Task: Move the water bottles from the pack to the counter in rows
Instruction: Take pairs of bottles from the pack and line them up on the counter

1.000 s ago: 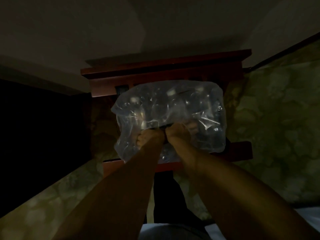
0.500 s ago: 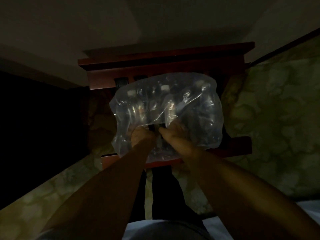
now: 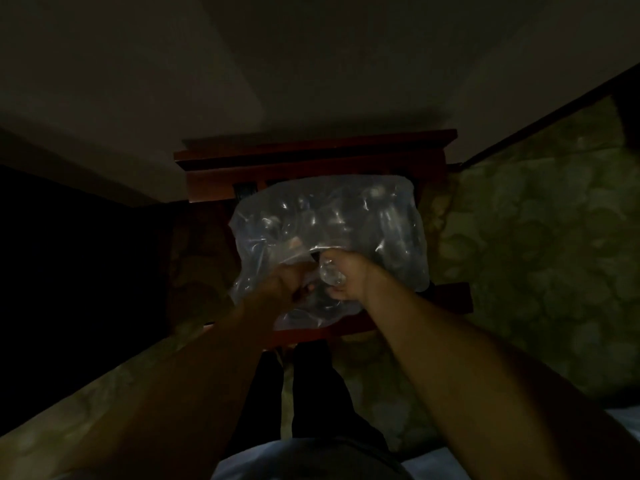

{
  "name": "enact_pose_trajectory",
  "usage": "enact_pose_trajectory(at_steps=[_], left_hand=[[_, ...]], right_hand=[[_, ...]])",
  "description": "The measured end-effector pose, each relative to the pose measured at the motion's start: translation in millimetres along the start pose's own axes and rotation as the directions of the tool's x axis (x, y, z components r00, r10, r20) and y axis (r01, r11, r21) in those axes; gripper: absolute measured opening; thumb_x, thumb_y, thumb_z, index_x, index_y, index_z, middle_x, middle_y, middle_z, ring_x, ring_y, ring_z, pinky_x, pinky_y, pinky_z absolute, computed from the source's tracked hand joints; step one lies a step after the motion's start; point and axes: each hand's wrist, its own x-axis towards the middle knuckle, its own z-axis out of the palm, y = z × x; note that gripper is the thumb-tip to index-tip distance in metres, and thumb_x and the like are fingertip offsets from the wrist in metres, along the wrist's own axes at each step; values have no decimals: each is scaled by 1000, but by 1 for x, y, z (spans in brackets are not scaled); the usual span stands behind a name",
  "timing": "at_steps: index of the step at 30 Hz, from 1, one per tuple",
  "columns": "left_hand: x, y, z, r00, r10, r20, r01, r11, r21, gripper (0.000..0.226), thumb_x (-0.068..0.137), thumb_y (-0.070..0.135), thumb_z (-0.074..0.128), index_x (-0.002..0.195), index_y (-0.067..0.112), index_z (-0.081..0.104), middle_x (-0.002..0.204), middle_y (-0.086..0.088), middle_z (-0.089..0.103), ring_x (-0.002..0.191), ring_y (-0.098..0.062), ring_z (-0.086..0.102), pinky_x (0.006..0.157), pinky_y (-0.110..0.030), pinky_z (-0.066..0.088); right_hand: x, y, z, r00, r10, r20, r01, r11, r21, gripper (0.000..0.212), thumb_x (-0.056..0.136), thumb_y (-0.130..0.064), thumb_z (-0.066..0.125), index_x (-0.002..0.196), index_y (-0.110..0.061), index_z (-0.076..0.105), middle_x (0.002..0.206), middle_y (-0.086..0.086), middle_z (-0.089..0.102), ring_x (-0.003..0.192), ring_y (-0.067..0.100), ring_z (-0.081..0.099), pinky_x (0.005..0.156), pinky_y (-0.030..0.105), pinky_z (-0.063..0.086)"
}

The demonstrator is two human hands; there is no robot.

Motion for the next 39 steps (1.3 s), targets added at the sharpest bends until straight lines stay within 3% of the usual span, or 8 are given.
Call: enact_pose_trajectory(at_steps=[5, 8, 13, 19, 24, 31, 35, 39], left_hand=[[-34, 20, -1, 985, 2, 174, 27, 986, -166, 35, 101, 33, 45, 81, 9, 61, 68, -7, 61, 53, -15, 57, 43, -19, 46], [-54, 29, 9, 980, -27, 197, 62, 983, -174, 39, 103, 32, 40, 85, 5, 62, 82, -12, 64, 72, -21, 61, 70, -32, 54], [-55, 21, 21, 997, 67, 34, -69, 996, 63, 28, 101, 17, 48, 74, 12, 53, 94, -16, 59, 89, -29, 59, 89, -45, 52], [-58, 10, 27, 942, 315, -119, -280, 929, 242, 40, 92, 31, 61, 122, 5, 61, 123, -10, 63, 112, -31, 60, 98, -33, 47], [-73, 1, 34, 771, 633, -72, -416, 585, 696, 36, 91, 29, 57, 122, 11, 60, 121, -13, 62, 109, -28, 62, 93, -36, 51], [-98, 10, 24, 691, 714, 114, -389, 235, 891, 44, 91, 38, 58, 128, 16, 55, 121, -14, 58, 102, -28, 63, 78, -29, 48], [-115, 23, 13, 681, 728, 75, -387, 271, 881, 50, 86, 46, 61, 124, 14, 57, 117, -13, 61, 100, -28, 64, 79, -32, 51], [-134, 38, 0, 730, 684, 14, -457, 472, 754, 50, 84, 49, 64, 116, 11, 58, 98, -5, 68, 89, -22, 67, 70, -28, 51]], right_hand=[[-19, -4, 1, 988, -102, -117, 73, 970, -232, 17, 98, -28, 50, 109, -16, 58, 130, 9, 55, 116, 27, 53, 97, 42, 49], [-27, 6, 1, 890, -381, -249, 158, 772, -616, 34, 101, -31, 44, 120, -9, 61, 133, 14, 58, 119, 32, 56, 102, 39, 46], [-37, 26, 0, 736, -632, -242, 135, 488, -863, 27, 94, -20, 57, 115, -4, 64, 120, 17, 65, 109, 32, 62, 86, 33, 50], [-55, 25, -10, 761, -639, -117, 217, 420, -881, 40, 89, -23, 67, 124, -9, 57, 118, 14, 65, 103, 28, 64, 73, 27, 48], [-70, 23, -9, 747, -651, -137, 159, 374, -913, 38, 92, -21, 61, 128, -11, 54, 120, 14, 62, 105, 28, 63, 68, 26, 42], [-82, 15, -12, 787, -591, -175, 81, 381, -921, 32, 93, -17, 58, 125, -8, 55, 124, 15, 58, 110, 28, 60, 76, 28, 47], [-92, 3, -10, 797, -576, -184, 76, 398, -914, 24, 90, -27, 62, 107, -10, 62, 114, 13, 64, 100, 27, 63, 75, 29, 51], [-112, -12, -6, 804, -557, -207, 67, 432, -899, 37, 85, -43, 64, 107, -13, 63, 110, 8, 66, 100, 25, 63, 86, 36, 53]])
